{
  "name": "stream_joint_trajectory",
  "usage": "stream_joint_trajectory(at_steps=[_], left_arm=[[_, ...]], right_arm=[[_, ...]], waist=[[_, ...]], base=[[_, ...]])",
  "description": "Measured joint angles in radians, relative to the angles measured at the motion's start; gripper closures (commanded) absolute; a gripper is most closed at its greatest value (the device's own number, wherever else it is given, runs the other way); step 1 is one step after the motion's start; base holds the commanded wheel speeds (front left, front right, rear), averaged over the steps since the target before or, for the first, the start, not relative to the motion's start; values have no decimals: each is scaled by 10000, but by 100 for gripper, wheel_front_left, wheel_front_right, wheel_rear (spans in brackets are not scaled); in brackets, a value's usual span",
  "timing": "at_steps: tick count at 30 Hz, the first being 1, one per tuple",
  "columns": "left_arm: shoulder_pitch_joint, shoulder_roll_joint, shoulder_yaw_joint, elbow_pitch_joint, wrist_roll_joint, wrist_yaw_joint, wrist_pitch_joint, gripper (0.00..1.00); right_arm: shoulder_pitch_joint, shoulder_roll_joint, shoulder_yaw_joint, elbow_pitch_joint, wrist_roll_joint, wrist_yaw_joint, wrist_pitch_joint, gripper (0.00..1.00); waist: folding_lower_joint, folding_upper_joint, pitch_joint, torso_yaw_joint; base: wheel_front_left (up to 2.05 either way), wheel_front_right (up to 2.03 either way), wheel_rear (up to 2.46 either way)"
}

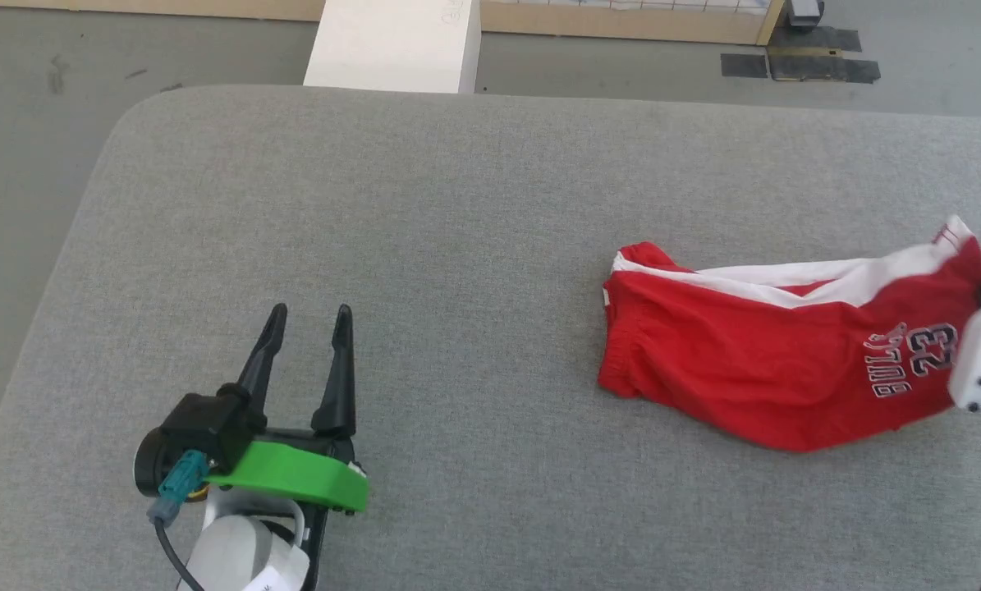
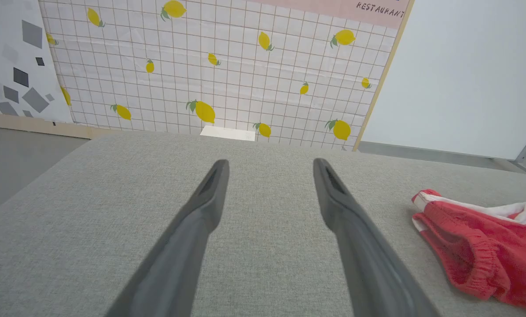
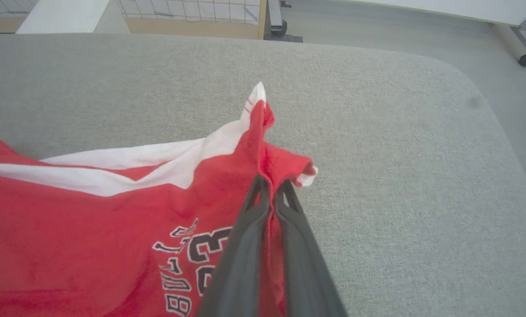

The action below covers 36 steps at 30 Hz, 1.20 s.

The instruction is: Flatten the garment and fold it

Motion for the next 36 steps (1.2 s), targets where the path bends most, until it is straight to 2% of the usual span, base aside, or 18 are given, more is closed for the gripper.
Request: stream_joint_trajectory(at_steps=[7, 12, 21, 28, 29, 30, 31, 32, 36], left_arm=[[-3, 0, -174, 100, 0, 0, 0, 0], [-10, -2, -291, 155, -12, 0, -2, 0], [-17, -2, -437, 217, -63, 0, 0, 0], [-27, -2, -520, 247, -144, 0, 0, 0], [-27, -2, -512, 249, -153, 0, 0, 0], [-27, -2, -506, 251, -155, 0, 0, 0], [-26, -2, -491, 251, -155, 0, 0, 0], [-25, -2, -464, 253, -155, 0, 0, 0], [-14, -2, -414, 282, -155, 0, 0, 0]], right_arm=[[-34, -295, 2487, -1427, -33, 0, 1032, 100], [-550, -688, 4696, -1620, 351, 0, 1584, 100], [-1642, -1174, 8134, -479, 1429, 0, 1969, 100], [-1943, -1413, 9582, 454, 2301, 0, 1893, 100], [-1970, -1448, 9728, 535, 2439, 0, 1839, 95], [-2003, -1482, 9848, 566, 2550, 0, 1756, 55], [-2048, -1505, 9954, 579, 2677, 0, 1622, 3], [-2109, -1515, 10032, 587, 2752, 0, 1490, 0], [-2275, -1555, 10151, 443, 2894, 0, 817, 0]], waist=[[0, 0, -34, 138], [0, 0, -26, 373], [0, 0, 40, 884], [0, 0, 145, 1159], [0, 0, 153, 1173], [0, 0, 151, 1174], [0, 0, 143, 1163], [0, 0, 129, 1140], [0, 0, 13, 1032]], base=[[0, 0, 0], [0, 0, 0], [0, 0, 0], [0, 0, 0], [0, 0, 0], [0, 0, 0], [0, 0, 0], [0, 0, 0], [0, 0, 0]])
